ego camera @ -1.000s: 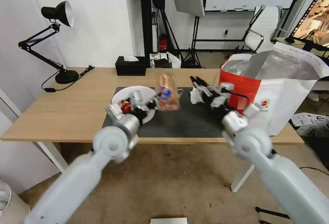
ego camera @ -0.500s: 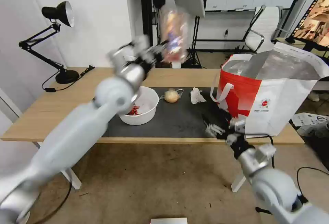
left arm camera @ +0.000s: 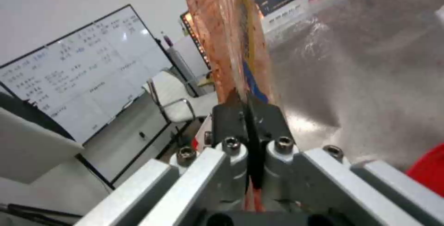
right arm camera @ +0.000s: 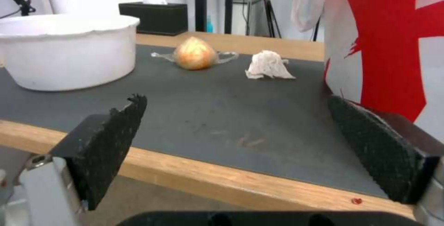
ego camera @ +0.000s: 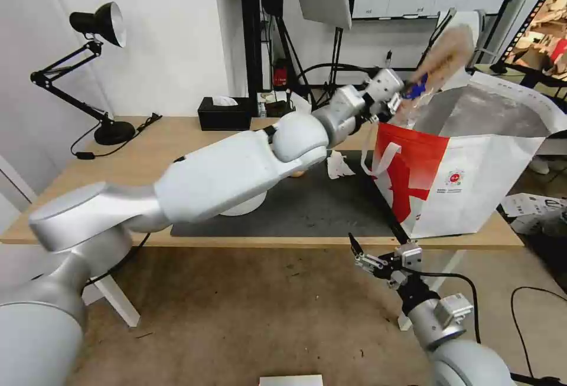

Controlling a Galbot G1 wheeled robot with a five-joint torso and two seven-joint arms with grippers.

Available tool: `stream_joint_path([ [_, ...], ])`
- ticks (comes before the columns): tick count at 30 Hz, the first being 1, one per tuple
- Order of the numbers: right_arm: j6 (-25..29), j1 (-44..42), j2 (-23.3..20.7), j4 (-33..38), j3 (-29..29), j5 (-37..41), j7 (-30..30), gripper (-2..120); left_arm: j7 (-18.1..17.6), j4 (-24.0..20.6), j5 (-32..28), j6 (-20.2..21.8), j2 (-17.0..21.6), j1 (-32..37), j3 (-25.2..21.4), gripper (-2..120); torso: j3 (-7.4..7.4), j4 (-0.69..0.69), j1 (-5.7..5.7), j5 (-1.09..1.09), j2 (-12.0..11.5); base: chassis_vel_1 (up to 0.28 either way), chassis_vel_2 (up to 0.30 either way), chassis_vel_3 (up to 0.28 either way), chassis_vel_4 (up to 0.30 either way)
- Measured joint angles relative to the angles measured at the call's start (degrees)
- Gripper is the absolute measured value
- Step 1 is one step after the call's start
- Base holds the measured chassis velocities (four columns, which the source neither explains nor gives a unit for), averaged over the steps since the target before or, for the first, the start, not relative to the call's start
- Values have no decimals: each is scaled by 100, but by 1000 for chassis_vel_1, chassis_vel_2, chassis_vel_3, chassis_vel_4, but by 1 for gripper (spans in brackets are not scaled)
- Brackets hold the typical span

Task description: Pick up the trash from the table and place it into the takeout bag.

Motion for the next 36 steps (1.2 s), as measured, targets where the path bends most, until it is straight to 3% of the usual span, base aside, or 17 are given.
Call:
stream_joint_path([
  [6, 76, -91, 10, 3, 80, -15, -52, 100, 137, 178, -2, 59, -122, -121, 76, 0, 0, -2, 0, 0, 0, 0, 0, 0, 0],
  [12, 65, -31, -15, 3, 67, 23, -76, 100, 165, -38, -136, 78, -36, -147, 230, 4, 0, -1, 0, 0, 0, 0, 0, 0, 0],
  [13, 53, -28, -28, 3, 61, 37, -97, 100, 72, -132, -136, 106, 2, -139, 261, 13, 0, -1, 0, 0, 0, 0, 0, 0, 0],
  [26, 8, -53, -11, 14, 114, 112, -117, 100, -766, -690, -651, 162, 98, -24, 201, 54, 0, -3, 0, 0, 0, 0, 0, 0, 0],
  [28, 16, -169, 45, 152, 231, 162, -117, 100, -904, -936, -699, 188, 304, 82, 59, 66, -1, -1, 0, 1, 0, 0, 0, 0, 0],
  [32, 35, -386, 162, 373, 457, 195, -118, 100, -908, -1034, -637, 182, 447, 248, -49, 75, 0, 1, 0, -2, 0, 0, 0, 0, 0],
  [33, 51, -504, 230, 487, 574, 202, -114, 100, -917, -1197, -621, 172, 610, 430, -162, 81, -1, -6, 0, -2, 0, 0, 0, 0, 0],
  [35, 90, -575, 263, 587, 660, 222, -81, 100, -961, -1623, -527, 94, 1036, 884, -413, 90, -1, -5, -1, 0, 0, 0, 0, 0, 0],
  [36, 90, -575, 263, 587, 660, 222, -81, 100, -961, -1623, -527, 94, 1036, 884, -413, 90, -1, -5, -1, 0, 0, 0, 0, 0, 0],
])
